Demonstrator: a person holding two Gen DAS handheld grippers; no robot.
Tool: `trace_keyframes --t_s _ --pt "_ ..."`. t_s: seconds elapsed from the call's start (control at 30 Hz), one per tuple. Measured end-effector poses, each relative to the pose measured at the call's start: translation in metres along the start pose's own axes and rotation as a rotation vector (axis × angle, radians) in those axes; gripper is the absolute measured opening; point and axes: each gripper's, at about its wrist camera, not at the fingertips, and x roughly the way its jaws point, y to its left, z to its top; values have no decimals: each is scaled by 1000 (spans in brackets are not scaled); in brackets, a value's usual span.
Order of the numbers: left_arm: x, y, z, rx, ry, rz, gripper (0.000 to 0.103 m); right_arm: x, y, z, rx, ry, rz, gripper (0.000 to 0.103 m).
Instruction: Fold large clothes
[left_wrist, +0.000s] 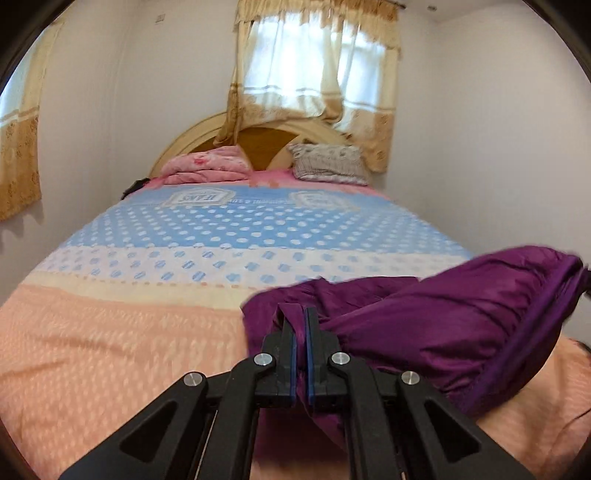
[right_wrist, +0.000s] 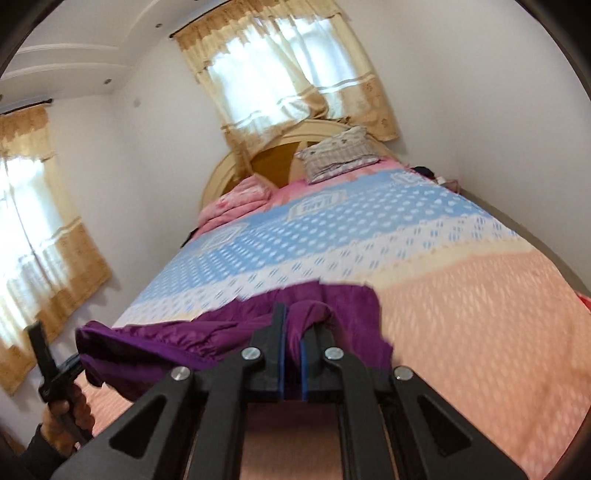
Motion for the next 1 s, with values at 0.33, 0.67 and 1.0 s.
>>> trace_keyframes --t_s 0.33,0.67,1.0 --pt "115 26 -5 -56 103 32 11 133 -41 7 21 104 -102 8" --pt "95 31 14 -112 -159 208 102 205 -65 2 47 172 -134 32" --pt "129 -62 18 167 -117 293 102 202 13 -3 -70 142 -163 76"
